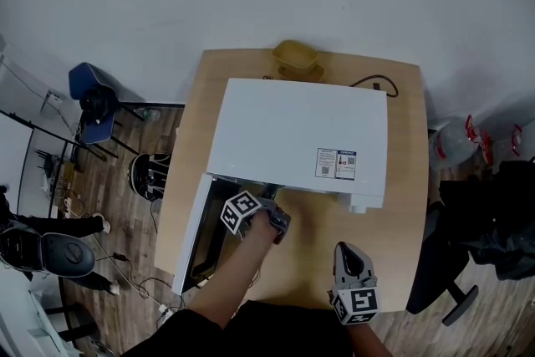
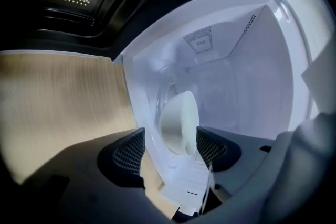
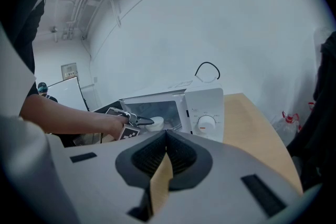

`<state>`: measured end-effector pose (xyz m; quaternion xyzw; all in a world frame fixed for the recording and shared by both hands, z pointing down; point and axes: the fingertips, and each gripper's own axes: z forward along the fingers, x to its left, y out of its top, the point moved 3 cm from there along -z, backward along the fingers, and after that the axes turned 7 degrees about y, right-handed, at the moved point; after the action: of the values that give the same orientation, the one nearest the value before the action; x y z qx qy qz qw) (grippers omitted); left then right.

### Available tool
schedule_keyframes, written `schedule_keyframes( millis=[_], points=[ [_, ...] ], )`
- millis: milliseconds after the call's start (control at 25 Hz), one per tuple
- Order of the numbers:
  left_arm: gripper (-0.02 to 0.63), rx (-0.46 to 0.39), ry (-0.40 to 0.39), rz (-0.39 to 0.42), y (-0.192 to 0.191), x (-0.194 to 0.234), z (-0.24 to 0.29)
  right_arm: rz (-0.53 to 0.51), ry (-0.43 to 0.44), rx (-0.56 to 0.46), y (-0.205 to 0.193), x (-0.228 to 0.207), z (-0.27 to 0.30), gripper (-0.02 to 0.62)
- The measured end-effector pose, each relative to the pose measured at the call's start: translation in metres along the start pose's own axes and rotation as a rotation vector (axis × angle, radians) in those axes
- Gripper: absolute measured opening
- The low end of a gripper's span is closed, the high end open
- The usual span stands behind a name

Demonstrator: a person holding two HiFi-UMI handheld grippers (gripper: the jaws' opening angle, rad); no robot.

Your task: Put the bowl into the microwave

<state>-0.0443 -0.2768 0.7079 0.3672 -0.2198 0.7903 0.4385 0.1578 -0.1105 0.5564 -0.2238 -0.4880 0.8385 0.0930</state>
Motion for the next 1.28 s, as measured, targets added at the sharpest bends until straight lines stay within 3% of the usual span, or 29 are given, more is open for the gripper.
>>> schedule_keyframes(
  millis=[160, 200, 280, 440, 920, 1280],
  points=[
    [0.301, -0.011, -0.011, -0.009, 0.000, -0.006, -0.006, 0.001, -0.004, 0.000, -0.001, 0.000, -0.001, 0.059],
    [0.282, -0.027, -0.008, -0.006, 0.001, -0.007, -0.008, 0.002, -0.004, -0.001, -0.001, 0.000, -0.001, 0.060],
    [0.178, -0.056, 0.001, -0.002, 0.004, -0.006, -0.012, 0.003, -0.005, -0.004, -0.001, 0.000, -0.001, 0.058],
    [0.114, -0.059, 0.005, -0.025, 0.003, -0.002, -0.011, 0.005, -0.009, -0.005, -0.001, -0.001, -0.003, 0.060],
    [0.107, -0.036, -0.071, -0.074, 0.010, -0.022, 0.024, 0.012, -0.029, 0.002, -0.004, -0.010, -0.008, 0.058],
    [0.118, -0.024, -0.162, -0.057, 0.011, -0.030, 0.029, -0.010, -0.049, -0.009, -0.003, -0.013, -0.018, 0.059]
  ],
)
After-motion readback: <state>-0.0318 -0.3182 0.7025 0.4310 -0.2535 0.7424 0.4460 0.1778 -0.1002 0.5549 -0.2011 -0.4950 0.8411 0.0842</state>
